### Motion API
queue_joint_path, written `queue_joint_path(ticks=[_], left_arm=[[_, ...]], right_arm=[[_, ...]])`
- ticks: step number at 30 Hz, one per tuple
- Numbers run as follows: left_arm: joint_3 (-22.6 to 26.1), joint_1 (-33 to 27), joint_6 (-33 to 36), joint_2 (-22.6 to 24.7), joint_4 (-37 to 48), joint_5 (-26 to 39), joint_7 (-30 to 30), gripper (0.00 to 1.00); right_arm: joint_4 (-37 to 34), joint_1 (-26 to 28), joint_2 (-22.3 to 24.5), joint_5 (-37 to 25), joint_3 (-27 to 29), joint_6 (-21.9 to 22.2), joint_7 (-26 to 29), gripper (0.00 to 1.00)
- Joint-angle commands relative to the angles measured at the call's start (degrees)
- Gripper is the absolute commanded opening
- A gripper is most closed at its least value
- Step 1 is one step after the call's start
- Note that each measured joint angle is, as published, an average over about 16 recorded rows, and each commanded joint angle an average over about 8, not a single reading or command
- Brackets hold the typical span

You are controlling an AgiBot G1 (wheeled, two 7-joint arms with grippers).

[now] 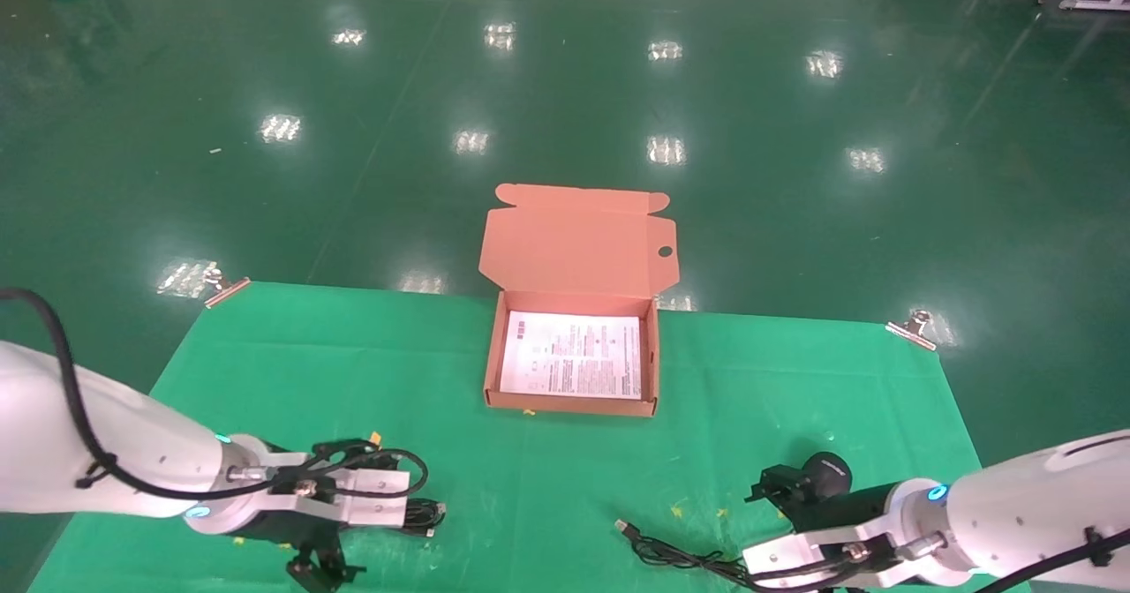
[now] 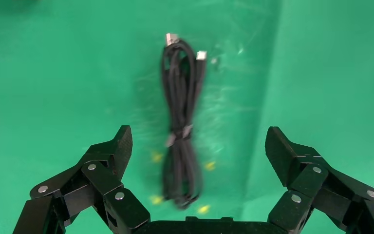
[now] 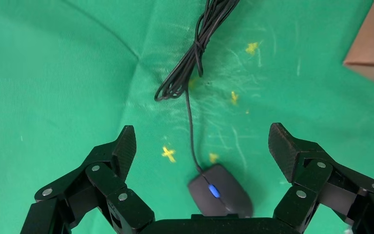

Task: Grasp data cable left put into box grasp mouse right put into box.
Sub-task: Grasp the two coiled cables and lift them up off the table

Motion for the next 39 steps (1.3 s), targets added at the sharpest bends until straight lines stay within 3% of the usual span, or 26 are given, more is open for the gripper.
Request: queue_joint_path(ticks=[1, 9, 18, 19, 26, 27, 39], left_arm=[[-0.2, 0.4, -0.6, 0.6, 2.3, -0.4, -0.7, 1.00], [-1.9, -0.8, -3.7, 3.2, 16.2, -3.8, 3.2, 1.00], [-2.4, -2.2, -7.0, 5.7, 26.6, -4.4, 8.1, 1.00], [-2.5, -2.3, -7.4, 5.8, 27.4, -4.5, 8.7, 0.95], [-2.9, -2.5, -9.3, 6.6, 31.2, -5.1, 11.3, 0.07], [-2.9, -2.5, -9.4, 6.7, 31.4, -5.2, 11.4, 0.00], [-2.9, -2.5, -9.3, 6.6, 31.0, -5.2, 11.1, 0.00]], right_arm=[[-0.3, -0.9, -0.5, -0.9, 0.0, 1.0, 2.0, 1.00], [-4.8, -2.9, -3.5, -1.5, 0.4, 4.2, 6.8, 1.00], [-12.1, -3.2, -8.0, -1.9, 0.1, 7.0, 7.0, 1.00], [-12.8, -3.1, -8.5, -1.9, 0.1, 7.3, 6.8, 0.94], [-16.0, -3.0, -10.1, -1.9, 0.2, 8.9, 6.4, 0.06], [-16.1, -3.0, -10.2, -1.9, 0.2, 9.0, 6.4, 0.00], [-15.9, -3.0, -10.1, -1.8, 0.3, 8.9, 6.4, 0.00]])
